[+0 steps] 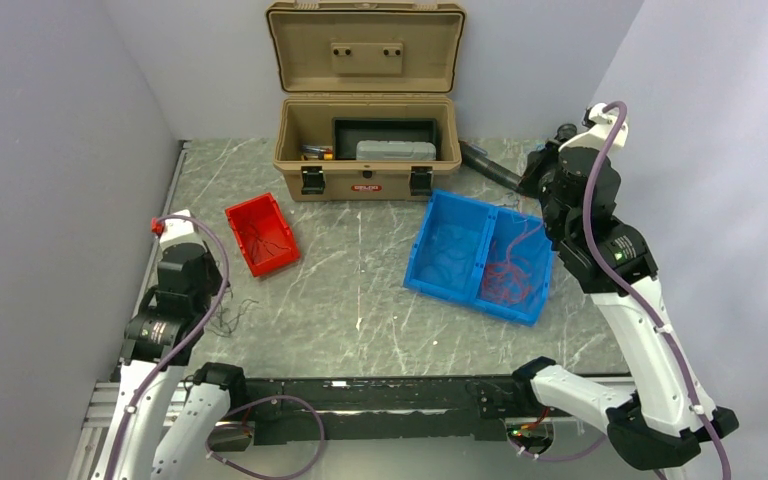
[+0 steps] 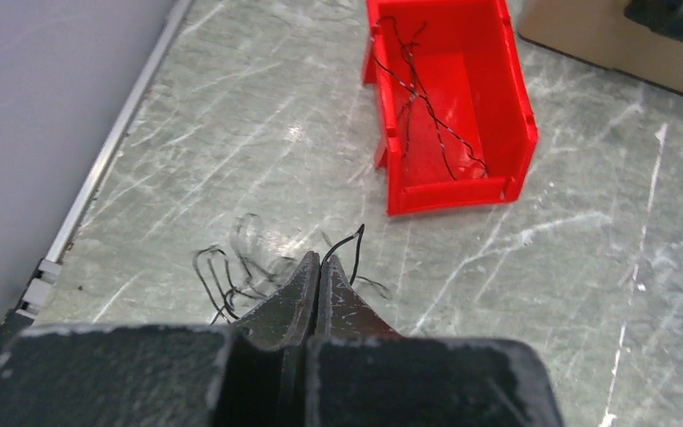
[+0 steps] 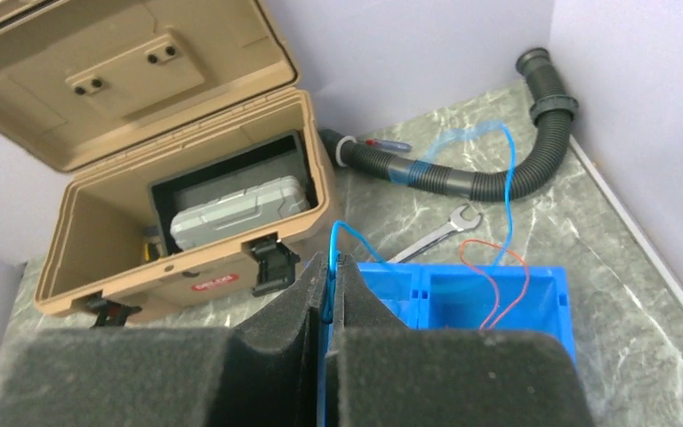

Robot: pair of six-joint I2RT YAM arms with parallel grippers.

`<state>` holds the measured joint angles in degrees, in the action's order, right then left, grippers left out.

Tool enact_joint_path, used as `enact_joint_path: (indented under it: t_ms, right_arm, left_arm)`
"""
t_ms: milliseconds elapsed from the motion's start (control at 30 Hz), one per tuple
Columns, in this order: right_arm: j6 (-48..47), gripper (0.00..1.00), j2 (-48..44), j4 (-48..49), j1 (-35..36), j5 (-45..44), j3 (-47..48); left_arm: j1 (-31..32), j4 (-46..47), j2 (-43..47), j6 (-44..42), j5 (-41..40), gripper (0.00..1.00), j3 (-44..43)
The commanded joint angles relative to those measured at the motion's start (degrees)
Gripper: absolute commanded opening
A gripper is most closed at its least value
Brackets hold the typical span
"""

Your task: Untangle the cables

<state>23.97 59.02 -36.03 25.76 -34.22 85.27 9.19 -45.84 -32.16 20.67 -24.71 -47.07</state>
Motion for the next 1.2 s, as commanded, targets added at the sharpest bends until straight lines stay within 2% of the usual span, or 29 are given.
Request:
enact_joint_path:
  t_ms: [0,133,367,867,1167]
  right_arm:
    - [-2.9,0.00,-1.2,1.5,-0.3,7.4,0.2]
    - [-3.4,0.00,1.7,-1.0,-0.3,13.4,2.1]
    - [-1.5,0.00,4.6,-2.9,-0.3,22.0,1.0]
    - [9.1,0.00,2.0,2.5,-0.3,23.6,-15.8]
    - [14.0,0.00,6.4,4.3,-0.3,23.3,-19.9]
  left_arm:
    - [-0.2,3.0,-0.7,-2.6,6.9,0.00,-0.9]
    - [-0.2,6.2,0.4,-6.4,16.2,0.00,0.3]
    - [-0.2,6.8,0.7,-7.1,18.4,0.00,0.5]
    - [-0.2,6.7,-0.3,-7.2,19.0,0.00,0.4]
    - [-0.2,6.8,0.5,-7.1,18.9,0.00,0.6]
